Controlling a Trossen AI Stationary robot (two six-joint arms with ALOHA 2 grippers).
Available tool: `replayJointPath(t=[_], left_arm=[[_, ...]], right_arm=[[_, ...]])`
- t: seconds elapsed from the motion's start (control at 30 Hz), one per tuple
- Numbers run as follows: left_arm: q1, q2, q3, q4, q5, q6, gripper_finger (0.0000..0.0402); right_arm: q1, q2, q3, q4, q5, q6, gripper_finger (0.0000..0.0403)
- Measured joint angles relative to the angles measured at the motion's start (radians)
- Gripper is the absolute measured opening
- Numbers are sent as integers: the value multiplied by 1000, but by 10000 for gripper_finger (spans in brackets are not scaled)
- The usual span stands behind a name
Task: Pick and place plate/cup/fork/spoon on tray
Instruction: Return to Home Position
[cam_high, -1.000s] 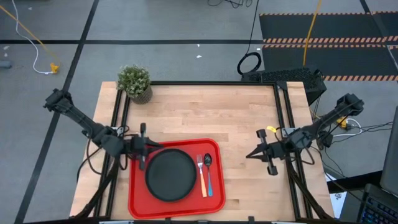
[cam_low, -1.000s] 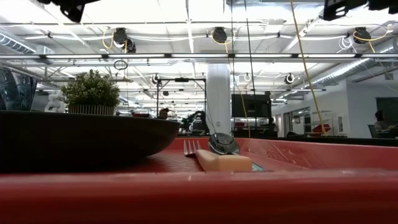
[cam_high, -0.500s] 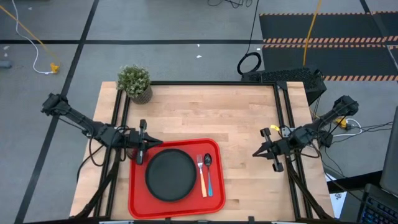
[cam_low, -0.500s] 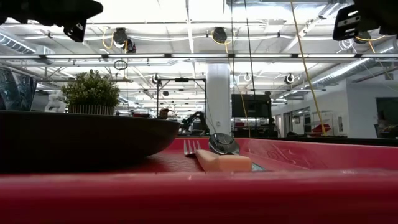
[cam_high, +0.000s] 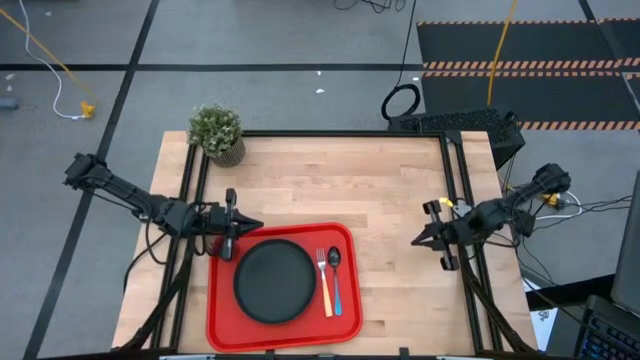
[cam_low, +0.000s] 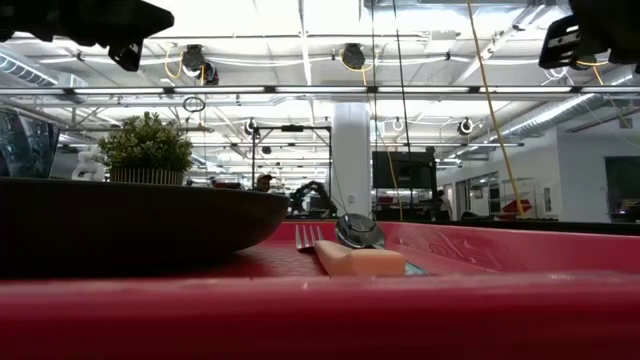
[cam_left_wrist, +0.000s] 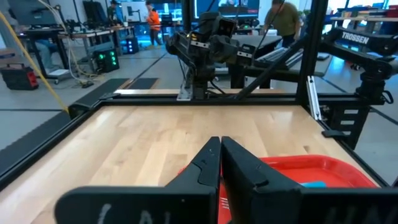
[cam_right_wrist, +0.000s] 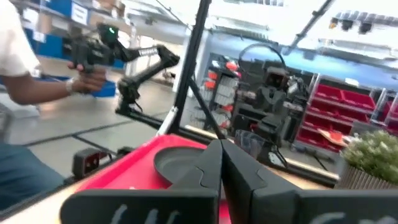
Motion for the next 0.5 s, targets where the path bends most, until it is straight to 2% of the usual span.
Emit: replayJointPath(t=[0.23, 0.5], left_arm=[[6, 0, 0, 22, 0, 3, 18], [5, 0, 0, 25, 0, -19, 19]], right_arm=[[-110, -21, -2, -24, -209, 32, 0], [-249, -20, -3, -87, -230, 70, 0]])
